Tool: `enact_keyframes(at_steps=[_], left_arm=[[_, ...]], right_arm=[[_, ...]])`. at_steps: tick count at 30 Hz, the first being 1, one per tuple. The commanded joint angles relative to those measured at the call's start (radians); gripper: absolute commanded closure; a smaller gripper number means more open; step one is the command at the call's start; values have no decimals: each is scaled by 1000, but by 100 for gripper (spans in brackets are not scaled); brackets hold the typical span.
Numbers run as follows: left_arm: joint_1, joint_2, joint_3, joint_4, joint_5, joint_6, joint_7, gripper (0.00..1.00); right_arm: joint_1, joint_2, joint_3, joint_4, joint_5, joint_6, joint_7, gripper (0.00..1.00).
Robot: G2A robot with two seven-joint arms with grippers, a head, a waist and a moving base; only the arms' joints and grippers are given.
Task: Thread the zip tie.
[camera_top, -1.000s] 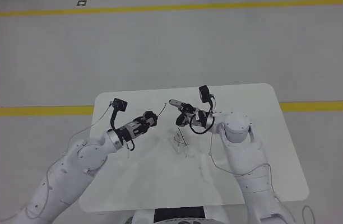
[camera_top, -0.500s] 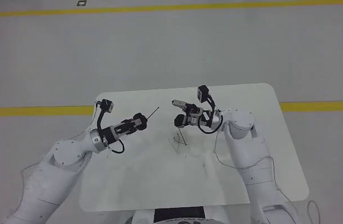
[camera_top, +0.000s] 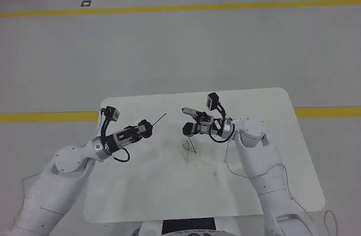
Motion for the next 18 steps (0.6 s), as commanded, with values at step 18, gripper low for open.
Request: enact_keyframes(at_steps=[18], left_arm=[[-20,-3,-47,151,-232,-20,-426,100]], right_arm=[[171,-7,-77,360,259,-199,190,0]])
